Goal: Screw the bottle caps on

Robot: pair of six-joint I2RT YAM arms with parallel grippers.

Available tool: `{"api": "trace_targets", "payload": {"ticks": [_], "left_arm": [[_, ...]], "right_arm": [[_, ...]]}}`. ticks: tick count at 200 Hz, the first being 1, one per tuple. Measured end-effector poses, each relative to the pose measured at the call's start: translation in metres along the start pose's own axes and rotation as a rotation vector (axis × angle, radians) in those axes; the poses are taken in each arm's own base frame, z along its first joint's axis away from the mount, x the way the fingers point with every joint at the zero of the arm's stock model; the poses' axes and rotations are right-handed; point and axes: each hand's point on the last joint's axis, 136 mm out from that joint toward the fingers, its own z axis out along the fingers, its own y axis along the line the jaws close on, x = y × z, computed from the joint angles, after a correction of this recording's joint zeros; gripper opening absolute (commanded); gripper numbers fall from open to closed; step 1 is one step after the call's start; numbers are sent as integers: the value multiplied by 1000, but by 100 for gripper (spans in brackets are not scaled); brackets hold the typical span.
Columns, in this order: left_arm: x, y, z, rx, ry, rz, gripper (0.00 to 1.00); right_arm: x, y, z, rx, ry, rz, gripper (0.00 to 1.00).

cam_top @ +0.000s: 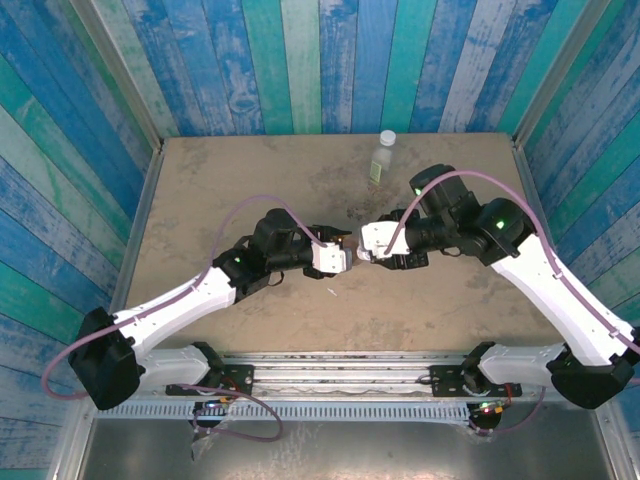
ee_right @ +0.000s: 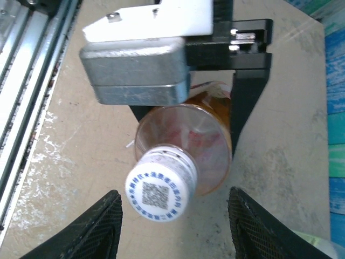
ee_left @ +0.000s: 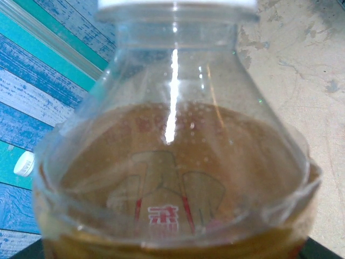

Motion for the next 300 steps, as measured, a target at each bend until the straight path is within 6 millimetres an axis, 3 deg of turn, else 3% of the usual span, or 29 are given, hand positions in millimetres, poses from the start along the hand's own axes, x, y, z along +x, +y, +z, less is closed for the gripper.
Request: {"api": "trace_targets", "payload": {"ticks": [40,64,98,132,153,222,245,259,279,300], "left_arm": [[-1,-1,0,4,-6,-5,59],[-1,-2,0,11,-4,-12,59],[0,-2,0,11,-2,-27,58],[2,1,0,-9,13,-36,56],[6,9,0,-49,39,-34,56],[21,29,-1,-156,124,-19,53],[25,28,1,-154,138,-18,54],[24,28,1,-155,135,-17,55],[20,27,1,-147,118,-16,55],[18,17,3,-93,93,-21,56]], "right_arm": [[-2,5,8,-43,-5,6,40],[-2,5,9,-45,-5,10,27],[-2,3,8,-39,-5,23,22],[-3,0,9,-20,-11,120,7],[0,-7,10,36,-14,302,1],[12,-24,16,197,-97,1086,0],[16,-23,19,194,-114,1262,7],[15,-24,18,187,-125,1284,28],[13,-22,12,188,-128,1169,51],[9,-21,-5,221,-141,934,60]]}}
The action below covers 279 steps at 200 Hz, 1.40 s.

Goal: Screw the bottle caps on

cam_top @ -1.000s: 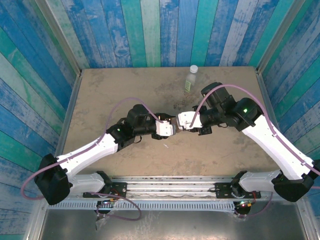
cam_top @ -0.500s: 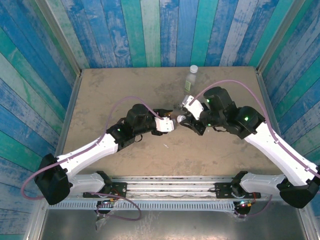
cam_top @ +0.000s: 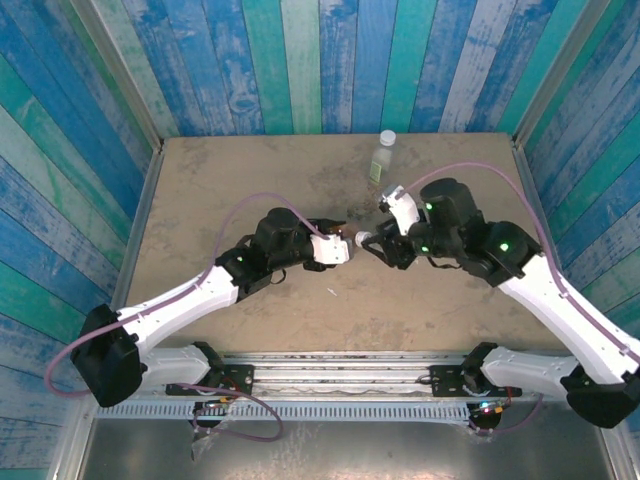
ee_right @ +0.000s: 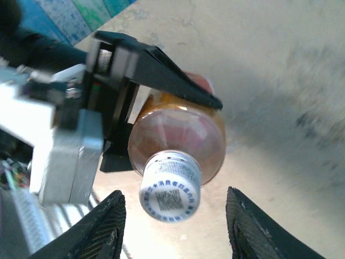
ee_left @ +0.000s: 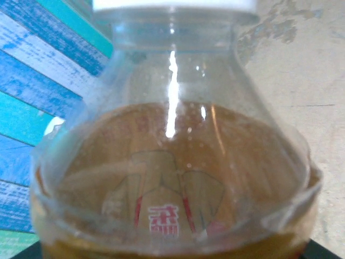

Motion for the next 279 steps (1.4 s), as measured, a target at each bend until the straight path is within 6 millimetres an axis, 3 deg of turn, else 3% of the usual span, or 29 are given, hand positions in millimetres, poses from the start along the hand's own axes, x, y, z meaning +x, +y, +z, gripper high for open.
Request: {"api": "trace_targets", "payload": {"ticks": [26,56,88,146,241,257,279], "left_arm": [[-11,-19,-1,100,-69,-9,57],[-27,-31,-6,191,-148,-20,58],[-38,-34,-9,234,-195,-21,57],[-35,-43,-7,278,-188,-38,58],[-33,-45,-7,287,-180,-43,57],[-32,-46,-8,290,-176,-47,57],[-32,-46,-8,292,-175,-53,57]], "right_arm": [[2,11,-23,-33,-19,-341,64],[8,17,-28,-83,47,-629,64],[12,21,-26,-144,99,-800,53],[20,40,-23,-262,123,-900,44],[23,46,-12,-315,135,-906,31],[22,46,-11,-313,135,-905,32],[23,46,-11,-313,136,-907,41]]}}
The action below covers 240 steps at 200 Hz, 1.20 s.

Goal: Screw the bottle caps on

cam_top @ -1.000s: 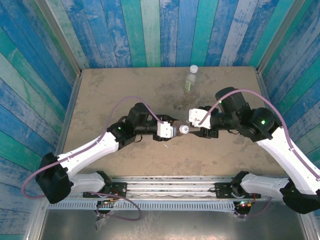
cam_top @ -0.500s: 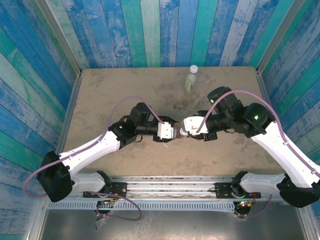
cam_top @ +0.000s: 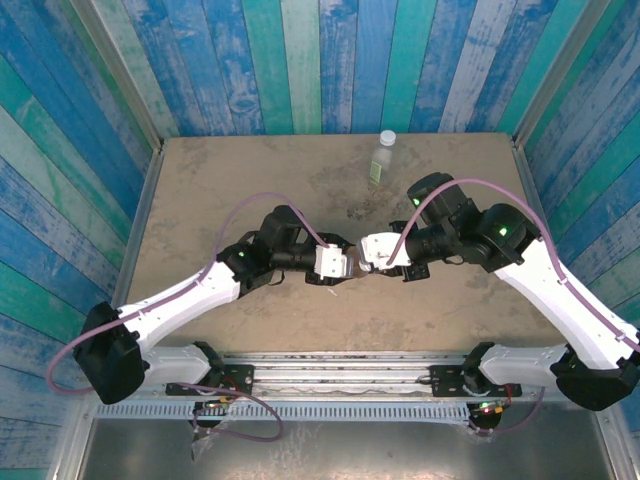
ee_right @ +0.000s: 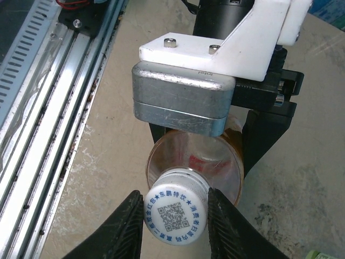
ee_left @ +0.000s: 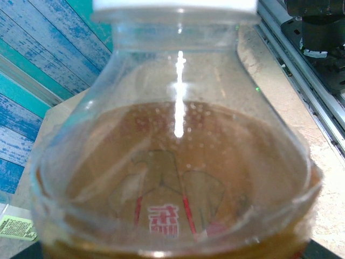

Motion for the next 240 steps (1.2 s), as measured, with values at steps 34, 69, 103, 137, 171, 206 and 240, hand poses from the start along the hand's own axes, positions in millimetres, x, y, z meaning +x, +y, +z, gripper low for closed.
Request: {"api": "trace_targets", "payload": {"ticks": [34,69,103,137,171,206,240], "left_arm": [[0,0,0,0,0,-7,57],[0,0,0,0,-1,-18,57],[-1,1,0,-2,-2,-22,56],[-1,1,0,-3,-2,-25,56],[-1,1,0,-3,-1,-41,56],[-1,7,0,-29,2,-44,55],[0,25,-2,-118,23,-37,54]], "right_arm": [[-1,1,1,-1,-3,-3,38],[-1,0,1,2,-2,-4,39],[0,-1,2,4,2,-6,40],[0,-2,3,11,2,-1,35],[1,-6,3,27,8,11,17],[1,-12,0,65,15,73,9],[3,-24,-4,168,-13,293,1]]}}
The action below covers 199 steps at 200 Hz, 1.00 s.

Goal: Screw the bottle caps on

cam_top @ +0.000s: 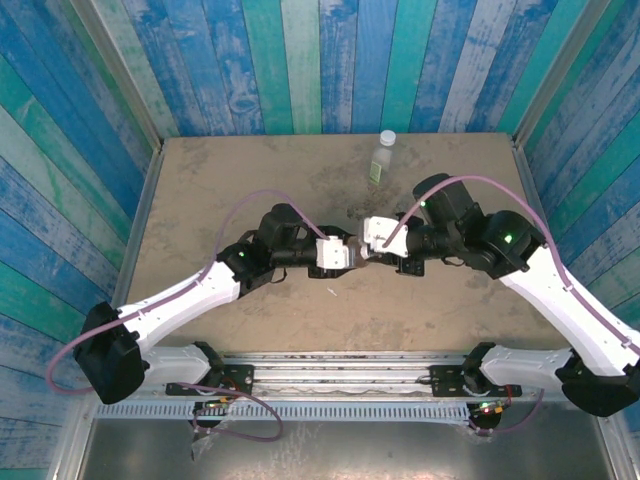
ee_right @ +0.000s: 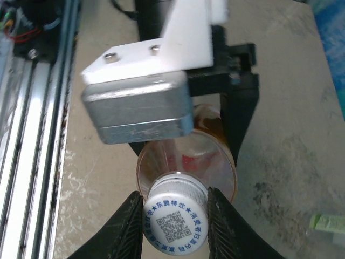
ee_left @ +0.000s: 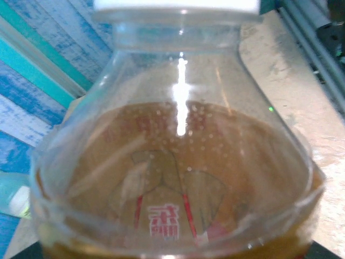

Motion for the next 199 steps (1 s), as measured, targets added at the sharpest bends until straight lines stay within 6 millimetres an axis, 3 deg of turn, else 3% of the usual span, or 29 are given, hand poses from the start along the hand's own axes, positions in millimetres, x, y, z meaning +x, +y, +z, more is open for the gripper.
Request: {"api": "trace_targets", "payload": {"ticks": [41,72,90,116,136,175,199], "left_arm": [[11,24,-2,-131,73,9,54],[24,28,4,-159,125,2,54],[25,28,5,-158,130,0,54],[17,26,6,-146,92,9,55],[11,17,7,-92,59,10,55],[8,-4,7,22,17,-8,56],[5,-11,7,57,-3,-13,56]], "right_arm": [[4,-26,6,155,-49,552,1],[16,-34,14,205,-78,948,1],[18,-35,14,215,-99,1030,17],[13,-32,5,212,-122,917,37],[7,-28,-6,205,-133,692,50],[-9,-8,-38,163,-145,193,55],[-16,-4,-45,136,-117,-22,57]]}}
